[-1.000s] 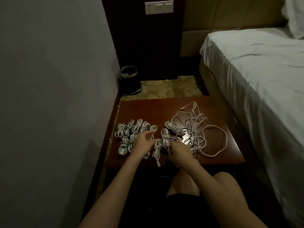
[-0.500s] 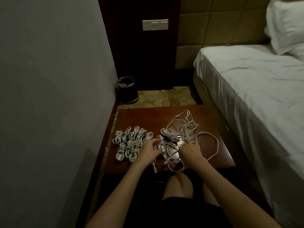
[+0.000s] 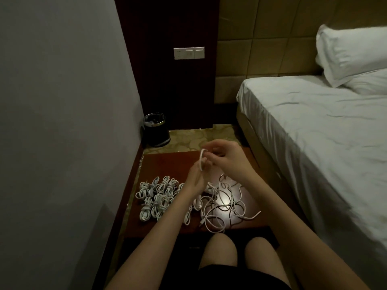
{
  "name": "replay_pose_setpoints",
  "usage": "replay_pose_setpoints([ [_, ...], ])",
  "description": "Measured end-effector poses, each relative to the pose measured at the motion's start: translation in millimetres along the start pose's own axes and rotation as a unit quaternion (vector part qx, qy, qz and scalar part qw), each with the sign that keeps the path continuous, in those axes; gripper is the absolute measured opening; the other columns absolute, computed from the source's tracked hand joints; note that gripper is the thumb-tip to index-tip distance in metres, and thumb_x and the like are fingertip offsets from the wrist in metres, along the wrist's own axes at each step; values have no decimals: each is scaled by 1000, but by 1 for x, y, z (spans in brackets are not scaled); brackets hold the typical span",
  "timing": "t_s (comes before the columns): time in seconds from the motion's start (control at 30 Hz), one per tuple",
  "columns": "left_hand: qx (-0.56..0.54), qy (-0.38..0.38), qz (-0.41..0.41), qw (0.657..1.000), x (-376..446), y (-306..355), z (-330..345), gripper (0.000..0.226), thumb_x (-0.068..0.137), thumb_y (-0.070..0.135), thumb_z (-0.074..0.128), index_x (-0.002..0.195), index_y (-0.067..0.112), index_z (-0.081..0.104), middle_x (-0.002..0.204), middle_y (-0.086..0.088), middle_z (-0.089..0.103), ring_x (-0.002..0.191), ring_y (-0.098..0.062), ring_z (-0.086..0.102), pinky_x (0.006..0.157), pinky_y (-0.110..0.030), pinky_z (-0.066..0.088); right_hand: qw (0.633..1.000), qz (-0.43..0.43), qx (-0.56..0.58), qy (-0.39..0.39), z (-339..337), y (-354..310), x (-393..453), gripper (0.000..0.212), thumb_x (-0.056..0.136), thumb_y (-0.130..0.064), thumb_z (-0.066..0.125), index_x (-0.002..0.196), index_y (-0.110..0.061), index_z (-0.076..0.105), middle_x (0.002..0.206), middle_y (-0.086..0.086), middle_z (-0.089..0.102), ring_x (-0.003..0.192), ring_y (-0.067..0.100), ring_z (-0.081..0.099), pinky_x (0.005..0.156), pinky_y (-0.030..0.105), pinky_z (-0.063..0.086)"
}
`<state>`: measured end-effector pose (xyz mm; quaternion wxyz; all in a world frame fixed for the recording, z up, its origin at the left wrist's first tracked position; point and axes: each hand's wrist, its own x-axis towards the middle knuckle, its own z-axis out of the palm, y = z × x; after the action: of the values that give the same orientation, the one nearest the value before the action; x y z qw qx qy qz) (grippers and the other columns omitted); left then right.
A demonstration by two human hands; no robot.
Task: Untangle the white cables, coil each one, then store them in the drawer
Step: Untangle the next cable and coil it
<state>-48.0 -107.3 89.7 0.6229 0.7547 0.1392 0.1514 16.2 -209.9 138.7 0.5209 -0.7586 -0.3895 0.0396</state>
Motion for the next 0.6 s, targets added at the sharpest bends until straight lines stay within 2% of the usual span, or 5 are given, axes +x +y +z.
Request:
replay_pose_setpoints([
  [0.1,-23,23,-11,999,9,14,-7,33,104,37,37,88,27,64,87,1,66,87,-18,62,82,-34,51,994,76,68,34,-3,17,-7,38,84,-19,72,120,-17,62,108,-6,67,92,12,67,77,24,56],
  [0.2,-55,26,24,998,12,36,-14,32,106,27,33,84,16,54,68,0,58,71,-19,59,68,-27,54,986,103,92,-93,14,31,-23,46,88,-9,66,131,-12,50,109,-10,63,95,5,66,79,24,57],
  [0.27,-71,19,34,997,13,51,-18,32,106,24,30,83,14,49,58,4,52,61,-16,55,63,-27,51,986,116,72,-97,23,43,-29,44,90,-9,64,131,-12,49,99,-12,66,88,0,67,75,24,58],
  [0.43,-106,47,56,992,21,80,-40,34,107,24,27,78,15,42,43,12,35,37,-2,30,39,-15,30,972,150,87,-158,16,57,-29,19,97,-19,55,106,-7,65,84,-3,71,70,7,63,63,21,50],
  [0.6,-22,101,77,992,30,78,-68,34,107,25,30,79,18,48,53,8,35,37,1,29,43,-19,23,966,134,-19,-219,-2,68,-26,10,91,-21,64,88,-17,73,81,-2,69,67,5,59,63,19,47],
])
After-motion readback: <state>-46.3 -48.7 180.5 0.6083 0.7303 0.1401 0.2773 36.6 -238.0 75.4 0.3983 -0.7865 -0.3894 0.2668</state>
